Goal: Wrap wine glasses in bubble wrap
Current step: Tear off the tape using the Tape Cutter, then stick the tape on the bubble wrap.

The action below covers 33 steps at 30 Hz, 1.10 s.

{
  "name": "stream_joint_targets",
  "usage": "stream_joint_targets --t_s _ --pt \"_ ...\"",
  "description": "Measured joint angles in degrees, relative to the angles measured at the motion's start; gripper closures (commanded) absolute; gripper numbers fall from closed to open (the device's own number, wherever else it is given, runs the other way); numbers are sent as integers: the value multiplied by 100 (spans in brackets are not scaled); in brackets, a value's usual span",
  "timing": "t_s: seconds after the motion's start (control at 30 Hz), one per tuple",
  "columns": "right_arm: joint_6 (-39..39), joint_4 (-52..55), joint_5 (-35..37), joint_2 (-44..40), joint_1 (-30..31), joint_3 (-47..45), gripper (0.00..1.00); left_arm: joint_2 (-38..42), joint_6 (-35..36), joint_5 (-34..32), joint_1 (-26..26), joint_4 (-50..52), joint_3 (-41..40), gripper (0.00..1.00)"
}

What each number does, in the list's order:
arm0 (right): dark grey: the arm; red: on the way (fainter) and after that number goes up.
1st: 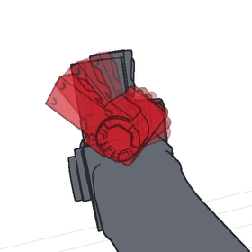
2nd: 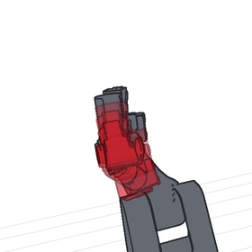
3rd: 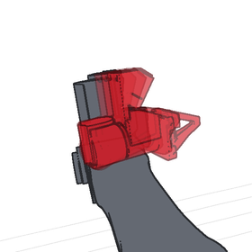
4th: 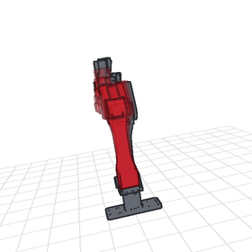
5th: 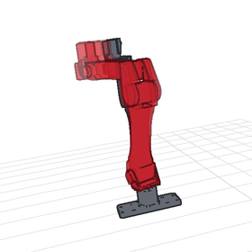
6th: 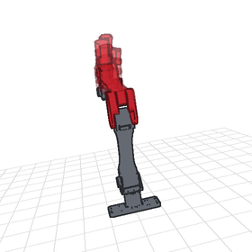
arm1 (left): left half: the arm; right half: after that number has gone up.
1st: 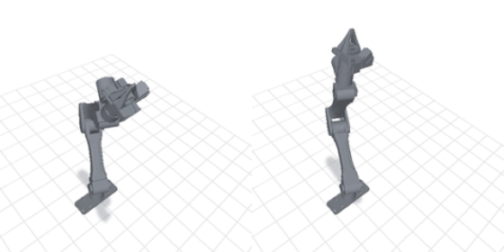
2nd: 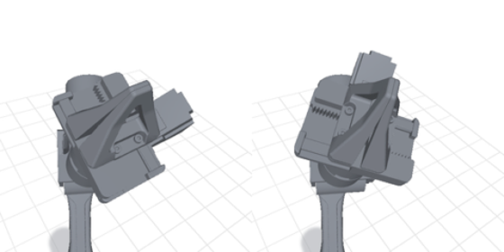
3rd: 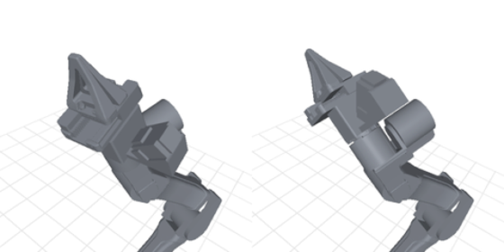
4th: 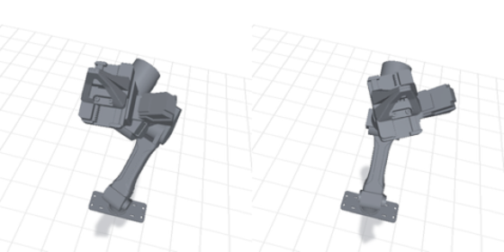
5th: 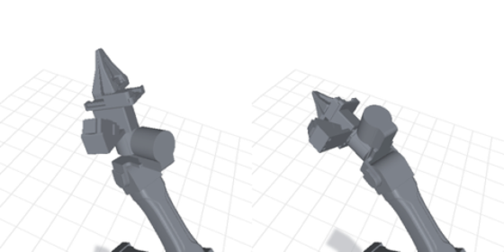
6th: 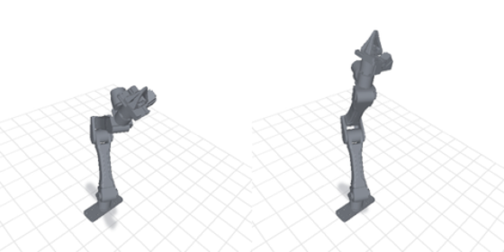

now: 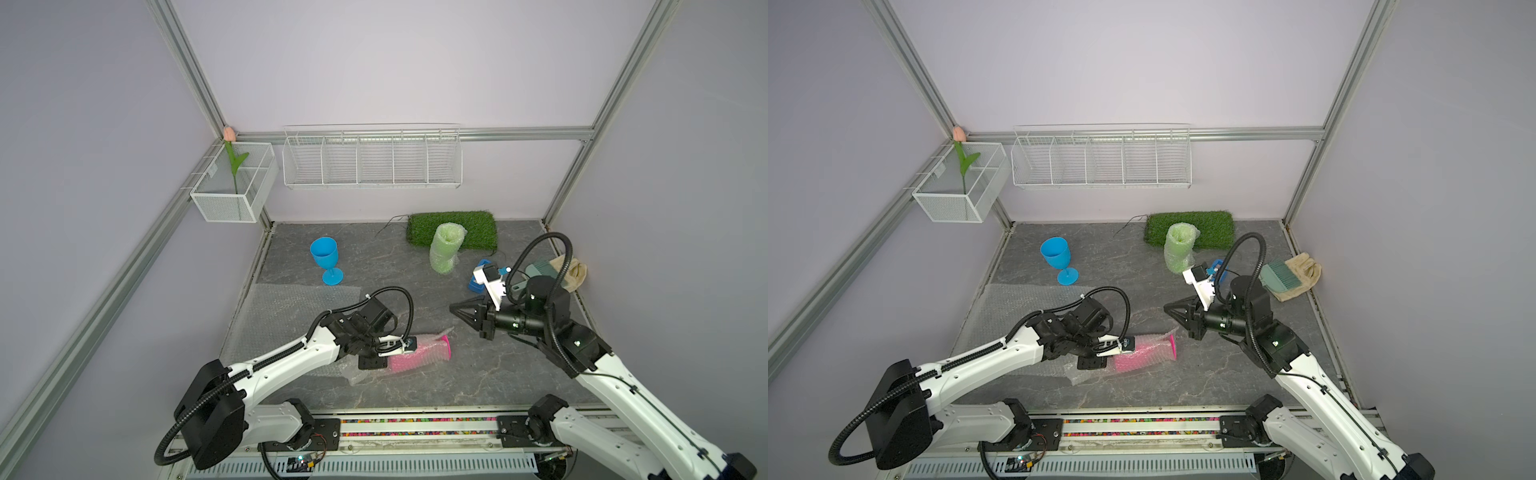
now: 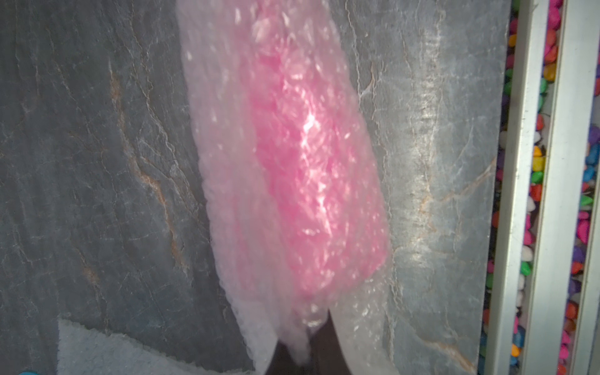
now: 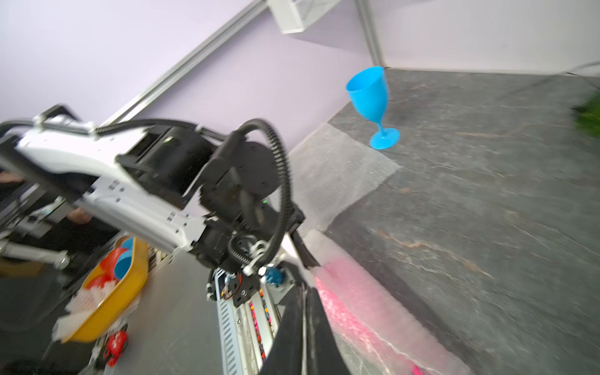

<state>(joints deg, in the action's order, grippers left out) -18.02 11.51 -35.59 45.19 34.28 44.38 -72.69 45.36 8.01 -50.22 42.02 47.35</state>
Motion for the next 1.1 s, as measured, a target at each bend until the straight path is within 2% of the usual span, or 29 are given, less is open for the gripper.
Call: stream_joint_targets --t_s 0.07,0.27,0.53,0.8,1.1 --pt "90 -146 -153 -273 249 -260 93 2 0 4 0 0 0 100" --pt "356 -588 -479 -544 584 -850 93 2 -2 90 0 2 2 100" --pt "487 -1596 -404 42 1091 -1696 93 2 0 140 0 4 2 100" --pt "826 -2695 149 1040 1174 -1829 93 -81 66 278 0 57 35 100" --pt "1554 -2990 1106 1958 1174 -1683 93 -299 195 398 0 232 205 100"
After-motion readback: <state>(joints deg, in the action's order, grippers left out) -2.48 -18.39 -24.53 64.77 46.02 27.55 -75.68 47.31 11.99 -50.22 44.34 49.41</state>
